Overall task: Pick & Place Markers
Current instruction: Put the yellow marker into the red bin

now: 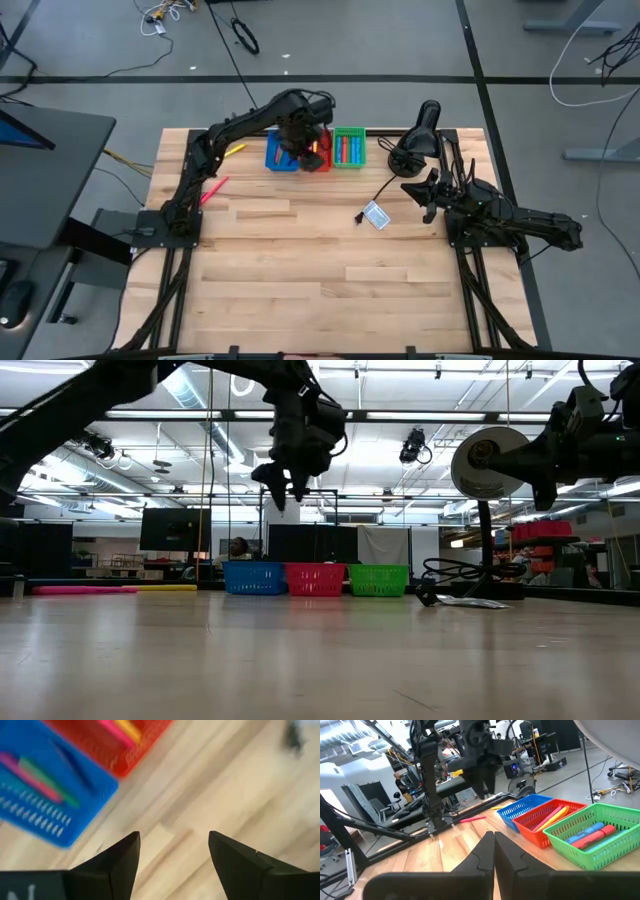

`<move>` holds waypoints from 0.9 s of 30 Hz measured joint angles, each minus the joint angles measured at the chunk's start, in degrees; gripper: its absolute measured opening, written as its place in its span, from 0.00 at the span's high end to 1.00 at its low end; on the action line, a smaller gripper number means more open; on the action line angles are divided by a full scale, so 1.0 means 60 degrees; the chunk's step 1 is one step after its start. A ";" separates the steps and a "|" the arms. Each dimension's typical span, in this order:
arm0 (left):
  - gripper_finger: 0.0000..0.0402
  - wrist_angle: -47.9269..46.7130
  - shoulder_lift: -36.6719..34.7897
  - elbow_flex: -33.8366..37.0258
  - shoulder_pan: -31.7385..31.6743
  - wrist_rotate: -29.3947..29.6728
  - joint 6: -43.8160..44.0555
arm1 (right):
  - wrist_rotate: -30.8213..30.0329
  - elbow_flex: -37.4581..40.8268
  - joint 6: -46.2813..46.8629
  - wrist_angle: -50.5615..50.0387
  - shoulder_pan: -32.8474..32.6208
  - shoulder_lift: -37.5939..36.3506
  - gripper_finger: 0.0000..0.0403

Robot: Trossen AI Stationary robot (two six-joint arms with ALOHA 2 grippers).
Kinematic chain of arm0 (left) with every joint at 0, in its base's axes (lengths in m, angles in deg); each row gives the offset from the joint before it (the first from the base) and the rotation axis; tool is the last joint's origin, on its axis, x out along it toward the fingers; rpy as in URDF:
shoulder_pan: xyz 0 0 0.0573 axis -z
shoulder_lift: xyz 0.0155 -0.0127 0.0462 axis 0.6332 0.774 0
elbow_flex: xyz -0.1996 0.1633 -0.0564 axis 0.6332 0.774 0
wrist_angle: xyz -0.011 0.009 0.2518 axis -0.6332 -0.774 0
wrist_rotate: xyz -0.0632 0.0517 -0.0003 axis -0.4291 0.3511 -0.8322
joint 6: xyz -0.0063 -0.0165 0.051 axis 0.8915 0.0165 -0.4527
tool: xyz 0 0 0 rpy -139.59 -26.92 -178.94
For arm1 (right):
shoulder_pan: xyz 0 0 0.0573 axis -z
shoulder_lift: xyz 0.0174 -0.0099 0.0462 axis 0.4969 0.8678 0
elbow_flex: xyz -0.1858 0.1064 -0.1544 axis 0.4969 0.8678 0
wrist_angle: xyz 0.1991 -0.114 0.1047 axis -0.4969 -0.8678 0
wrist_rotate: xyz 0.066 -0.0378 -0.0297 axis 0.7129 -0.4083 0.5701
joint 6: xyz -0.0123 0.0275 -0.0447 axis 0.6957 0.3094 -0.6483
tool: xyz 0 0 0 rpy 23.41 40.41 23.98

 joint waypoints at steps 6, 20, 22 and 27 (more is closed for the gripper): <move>0.39 0.0192 -0.1409 0.2024 0.0151 0.1164 -0.0913 | 0.0002 0.0000 0.0000 0.0003 -0.0003 0.0001 0.97; 0.39 0.3056 -0.5118 0.7465 0.0243 0.1376 -0.1050 | 0.0002 0.0000 0.0000 0.0007 -0.0001 0.0000 0.97; 0.39 0.3264 -0.5606 0.8126 0.0331 0.1365 -0.1046 | 0.0002 0.0000 0.0000 0.0007 -0.0004 -0.0002 0.97; 0.39 0.3440 -0.6681 0.9444 0.0530 0.1325 -0.1035 | -0.0001 0.0000 0.0000 0.0007 0.0000 -0.0002 0.97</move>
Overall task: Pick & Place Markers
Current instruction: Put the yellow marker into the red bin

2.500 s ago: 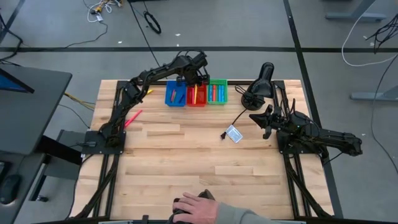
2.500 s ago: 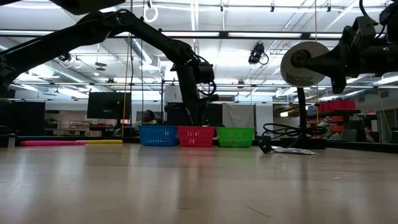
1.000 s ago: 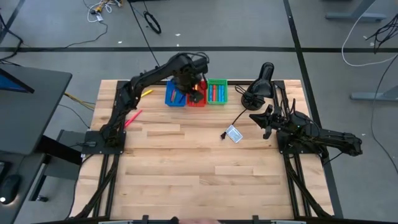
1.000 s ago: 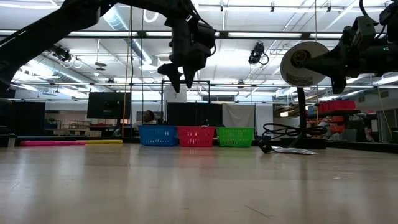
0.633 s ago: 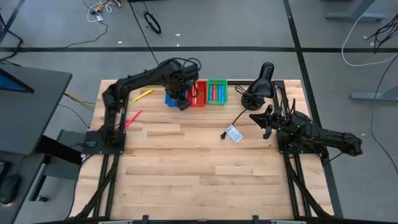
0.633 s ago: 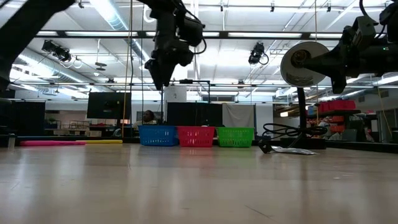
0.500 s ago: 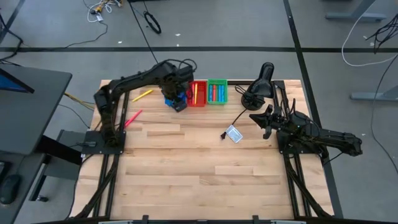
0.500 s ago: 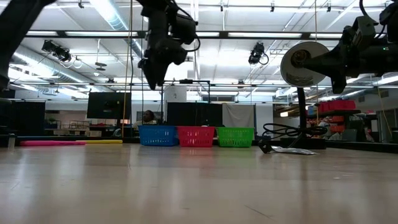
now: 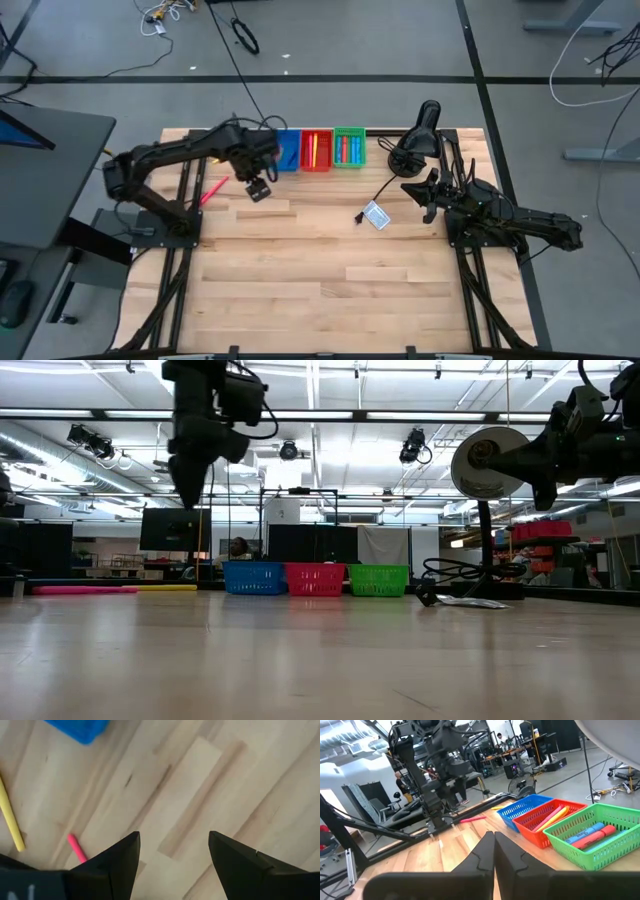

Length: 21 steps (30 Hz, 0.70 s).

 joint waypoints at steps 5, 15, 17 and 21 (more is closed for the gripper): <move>0.39 0.0079 -0.0855 0.0944 0.0136 0.0002 -0.0001 | 0.0004 0.0000 0.0000 0.0000 -0.0004 0.0001 0.97; 0.39 0.0155 -0.1606 0.1693 0.0087 -0.0012 -0.0343 | 0.0004 0.0000 0.0000 0.0000 0.0000 0.0004 0.97; 0.39 0.0154 -0.1606 0.1638 -0.0186 -0.0002 -0.0625 | 0.0000 0.0000 0.0000 0.0004 -0.0003 0.0001 0.97; 0.39 0.0416 -0.1606 0.1585 -0.0808 0.0044 -0.1149 | 0.0003 0.0000 0.0000 0.0003 -0.0003 0.0004 0.97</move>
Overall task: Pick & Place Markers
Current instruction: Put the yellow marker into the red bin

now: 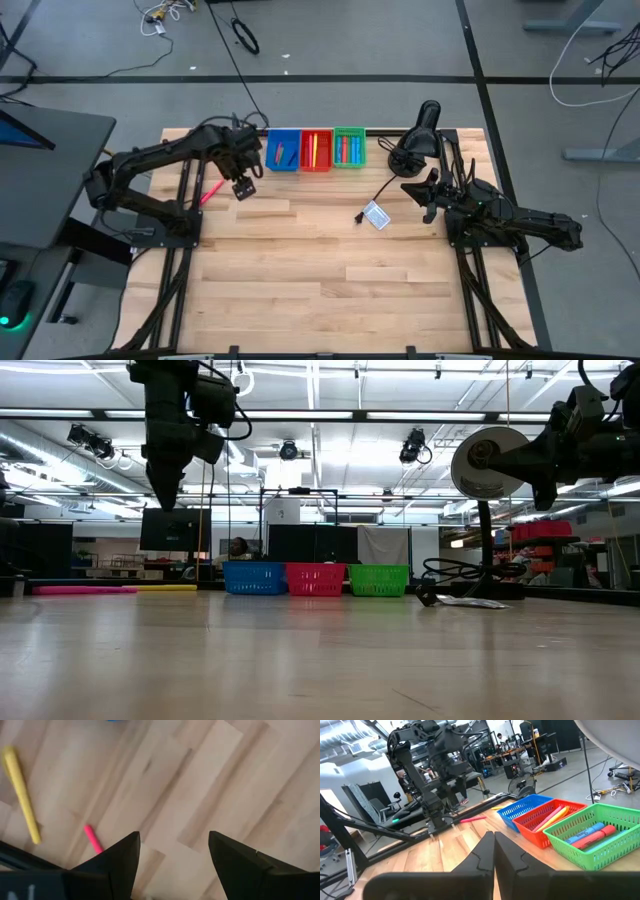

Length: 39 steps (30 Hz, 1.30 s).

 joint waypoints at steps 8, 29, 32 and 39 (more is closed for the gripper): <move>0.39 0.0283 0.0015 -0.0004 -0.1394 -0.0005 -0.0777 | -0.0001 0.0000 0.0000 -0.0003 0.0001 -0.0002 0.97; 0.39 -0.0106 0.2247 -0.2128 -0.4050 -0.0442 -0.0937 | -0.0001 0.0000 0.0000 -0.0001 0.0003 -0.0002 0.97; 0.39 -0.0164 0.2608 -0.2556 -0.4243 -0.0449 -0.0869 | 0.0001 0.0000 0.0000 -0.0003 0.0003 -0.0003 0.97; 0.39 -0.0188 0.3264 -0.2940 -0.4713 -0.0420 -0.0618 | -0.0001 0.0000 0.0000 -0.0003 0.0001 0.0000 0.97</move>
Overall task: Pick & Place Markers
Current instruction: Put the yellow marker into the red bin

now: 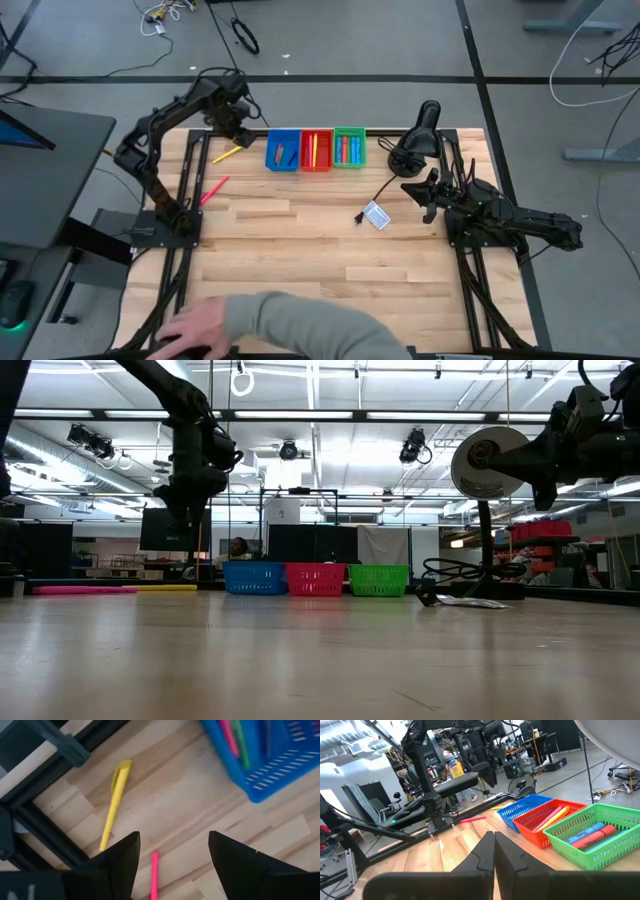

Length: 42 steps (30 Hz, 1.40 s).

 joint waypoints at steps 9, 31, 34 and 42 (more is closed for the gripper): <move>0.39 0.0013 0.0317 -0.0007 -0.0408 0.1017 -0.0124 | -0.0001 0.0000 0.0000 0.0000 -0.0001 -0.0003 0.97; 0.39 -0.0058 0.1842 0.0000 -0.0863 0.1129 0.0444 | -0.0002 0.0000 0.0000 0.0000 0.0000 -0.0001 0.97; 0.39 0.0063 0.2161 0.0004 -0.0863 0.1129 0.0441 | -0.0002 0.0000 0.0000 0.0000 0.0002 -0.0003 0.97; 0.39 0.0489 0.2924 0.0004 -0.0863 0.0489 -0.0061 | 0.0002 0.0000 0.0000 0.0000 0.0002 0.0000 0.97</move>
